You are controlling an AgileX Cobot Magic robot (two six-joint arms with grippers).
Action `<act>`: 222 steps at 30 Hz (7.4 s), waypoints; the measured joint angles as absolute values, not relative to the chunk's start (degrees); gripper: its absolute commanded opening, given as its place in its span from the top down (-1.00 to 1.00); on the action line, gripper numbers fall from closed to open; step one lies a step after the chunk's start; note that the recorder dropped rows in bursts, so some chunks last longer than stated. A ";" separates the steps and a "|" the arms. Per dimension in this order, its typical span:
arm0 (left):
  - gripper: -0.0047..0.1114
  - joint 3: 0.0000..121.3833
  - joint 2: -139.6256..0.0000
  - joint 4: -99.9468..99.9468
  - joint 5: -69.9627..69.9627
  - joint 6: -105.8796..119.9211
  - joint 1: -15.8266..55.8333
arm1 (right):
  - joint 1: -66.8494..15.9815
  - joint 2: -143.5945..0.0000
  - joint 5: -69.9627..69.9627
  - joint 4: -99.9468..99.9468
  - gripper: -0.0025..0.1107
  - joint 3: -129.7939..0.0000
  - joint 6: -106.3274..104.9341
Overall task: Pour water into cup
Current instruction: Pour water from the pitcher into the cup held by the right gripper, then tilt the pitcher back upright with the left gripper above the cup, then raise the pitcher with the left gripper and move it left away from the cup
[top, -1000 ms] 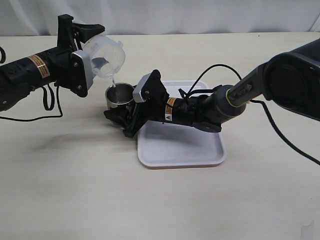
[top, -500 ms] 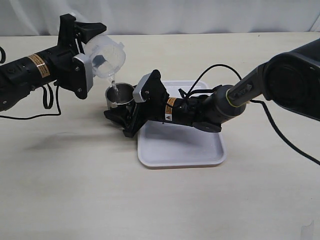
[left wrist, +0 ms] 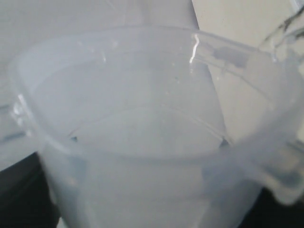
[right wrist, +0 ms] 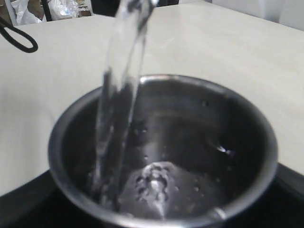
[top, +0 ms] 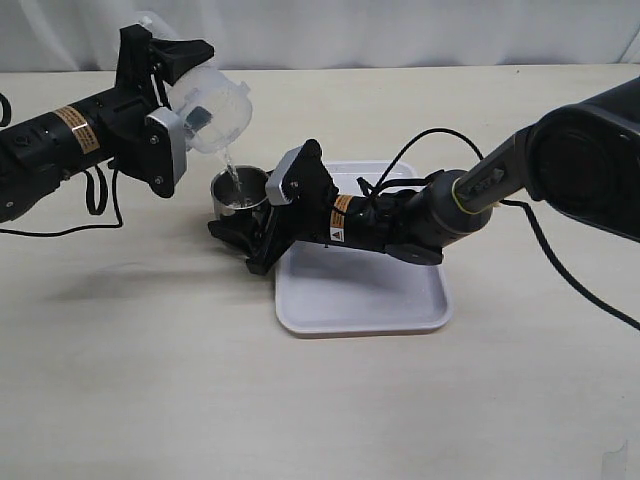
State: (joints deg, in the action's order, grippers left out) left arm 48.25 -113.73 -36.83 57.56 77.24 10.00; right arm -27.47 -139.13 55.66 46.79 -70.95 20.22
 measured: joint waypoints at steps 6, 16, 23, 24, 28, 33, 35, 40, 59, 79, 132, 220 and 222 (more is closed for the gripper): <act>0.92 48.36 -113.73 -36.83 58.07 79.75 10.00 | -27.47 -139.13 55.66 46.79 0.88 -70.95 20.22; 0.92 48.36 -113.73 -36.83 58.07 83.82 10.00 | -27.47 -139.13 55.66 46.79 0.88 -70.95 20.22; 0.92 48.36 -113.73 -35.99 58.07 84.17 10.00 | -27.47 -139.13 55.66 46.79 0.88 -70.95 20.22; 0.92 48.36 -113.73 -35.99 57.97 84.17 10.00 | -27.47 -139.13 55.66 46.79 0.88 -70.95 20.22; 0.92 48.36 -113.73 -35.99 57.97 84.17 10.00 | -27.47 -139.13 55.66 46.79 0.88 -70.95 20.22; 0.92 48.36 -113.73 -35.99 57.97 84.17 10.00 | -27.47 -139.13 55.66 46.79 0.88 -70.95 20.22; 0.92 48.36 -113.73 -35.99 57.97 84.17 10.00 | -27.47 -139.13 55.66 46.79 0.88 -70.95 20.22; 0.92 48.36 -113.73 -35.99 57.97 84.17 10.00 | -27.47 -139.13 55.66 46.79 0.88 -70.95 20.22; 0.92 48.36 -113.73 -35.99 57.97 84.17 10.00 | -27.47 -139.13 55.66 46.79 0.88 -70.95 20.22; 0.92 48.36 -113.73 -39.56 59.10 84.17 10.00 | -27.47 -139.13 55.66 46.79 0.88 -70.95 20.22; 0.92 48.45 -113.73 -43.20 61.92 90.30 10.00 | -27.47 -139.13 55.66 46.79 0.88 -70.95 20.22; 0.92 48.45 -113.73 -43.24 60.25 48.41 10.00 | -27.47 -139.13 55.66 46.79 0.88 -70.95 20.22; 0.92 48.45 -113.73 -43.24 60.50 47.58 10.00 | -27.47 -139.13 55.66 46.79 0.88 -70.95 20.22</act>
